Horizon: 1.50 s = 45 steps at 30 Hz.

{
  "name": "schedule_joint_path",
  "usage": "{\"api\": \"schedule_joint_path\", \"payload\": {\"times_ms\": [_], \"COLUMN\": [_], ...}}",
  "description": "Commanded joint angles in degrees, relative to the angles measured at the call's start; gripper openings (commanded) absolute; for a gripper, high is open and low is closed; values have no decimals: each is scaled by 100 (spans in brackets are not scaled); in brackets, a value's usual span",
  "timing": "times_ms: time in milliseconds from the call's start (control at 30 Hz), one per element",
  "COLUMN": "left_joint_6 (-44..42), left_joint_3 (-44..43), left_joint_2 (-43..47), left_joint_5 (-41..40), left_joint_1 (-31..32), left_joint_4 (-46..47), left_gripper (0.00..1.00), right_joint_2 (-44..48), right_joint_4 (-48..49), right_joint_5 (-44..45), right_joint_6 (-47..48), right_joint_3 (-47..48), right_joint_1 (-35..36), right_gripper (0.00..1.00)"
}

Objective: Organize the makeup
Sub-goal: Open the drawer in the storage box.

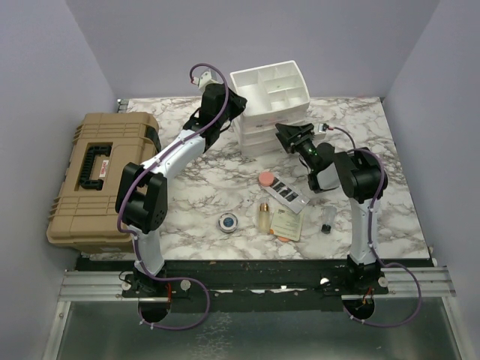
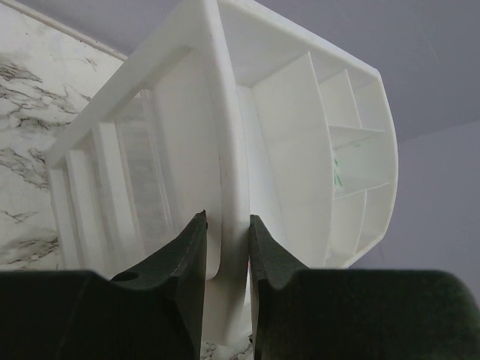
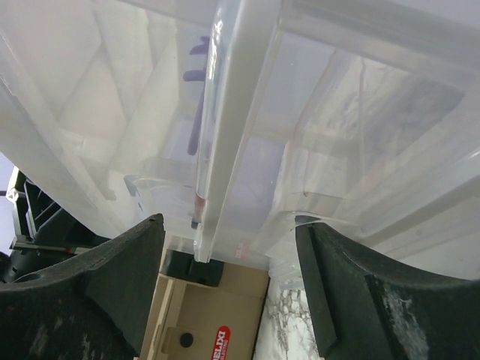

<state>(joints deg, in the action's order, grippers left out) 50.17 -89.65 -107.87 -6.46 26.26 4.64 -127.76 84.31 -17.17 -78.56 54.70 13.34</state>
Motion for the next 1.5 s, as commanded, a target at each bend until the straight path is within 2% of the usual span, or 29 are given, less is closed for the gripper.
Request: {"api": "schedule_joint_path", "payload": {"times_ms": [0, 133, 300, 633, 1467], "left_joint_6": [325, 333, 326, 340, 291], "left_joint_3": [17, 46, 62, 4, -406], "left_joint_2": [-138, -107, -102, -163, -536], "left_joint_5": [137, 145, 120, 82, -250], "left_joint_1": [28, 31, 35, 28, -68], "left_joint_4": [-87, -85, -79, -69, -122], "left_gripper": [5, 5, 5, 5, 1], "right_joint_2": [-309, -147, -346, -283, 419], "right_joint_4": [1283, 1010, 1530, 1535, 1554], "right_joint_5": [89, 92, -49, -107, -438], "right_joint_6": [-254, 2, -364, -396, -118], "right_joint_3": [264, 274, 494, 470, -258], "right_joint_1": [31, 50, 62, 103, 106], "right_gripper": [76, 76, 76, 74, 51]}}
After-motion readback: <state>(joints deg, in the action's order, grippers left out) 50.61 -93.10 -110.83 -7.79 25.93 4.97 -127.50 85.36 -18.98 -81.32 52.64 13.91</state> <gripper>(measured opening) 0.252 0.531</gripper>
